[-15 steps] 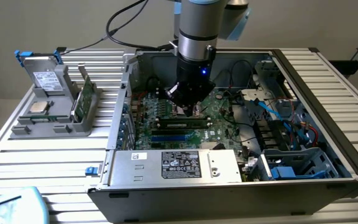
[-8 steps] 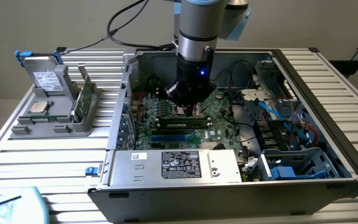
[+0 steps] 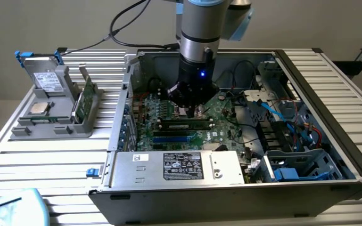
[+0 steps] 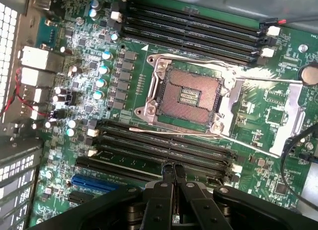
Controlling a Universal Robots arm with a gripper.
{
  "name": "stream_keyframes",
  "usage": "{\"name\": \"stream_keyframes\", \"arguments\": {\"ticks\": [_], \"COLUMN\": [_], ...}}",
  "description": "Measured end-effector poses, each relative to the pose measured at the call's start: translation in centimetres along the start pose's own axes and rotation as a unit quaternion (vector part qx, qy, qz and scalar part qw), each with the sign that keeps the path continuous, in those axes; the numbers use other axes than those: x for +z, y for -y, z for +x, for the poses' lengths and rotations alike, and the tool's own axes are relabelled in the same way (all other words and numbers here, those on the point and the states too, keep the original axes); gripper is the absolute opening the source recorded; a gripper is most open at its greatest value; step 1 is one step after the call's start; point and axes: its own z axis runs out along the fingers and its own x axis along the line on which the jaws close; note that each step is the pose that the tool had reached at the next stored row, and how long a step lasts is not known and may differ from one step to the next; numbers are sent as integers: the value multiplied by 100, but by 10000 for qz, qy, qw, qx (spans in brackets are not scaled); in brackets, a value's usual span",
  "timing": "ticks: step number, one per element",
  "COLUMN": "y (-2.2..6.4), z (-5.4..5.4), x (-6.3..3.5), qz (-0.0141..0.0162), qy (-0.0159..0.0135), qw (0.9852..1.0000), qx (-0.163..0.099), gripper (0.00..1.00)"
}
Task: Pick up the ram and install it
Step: 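Press down the ram until it locks into place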
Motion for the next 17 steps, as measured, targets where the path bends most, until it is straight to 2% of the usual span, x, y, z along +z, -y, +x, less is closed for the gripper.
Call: {"name": "stream_keyframes", "arguments": {"ticks": [4, 9, 14, 17], "y": [0, 0, 0, -1], "z": [0, -1, -1, -1], "x": [6, 13, 20, 23], "qz": [-10, -23, -36, -43], "qy": [0, -1, -1, 0], "qw": [9996, 9978, 9948, 9924], "qx": [298, 656, 1017, 1226], "gripper": [11, 11, 11, 11]}}
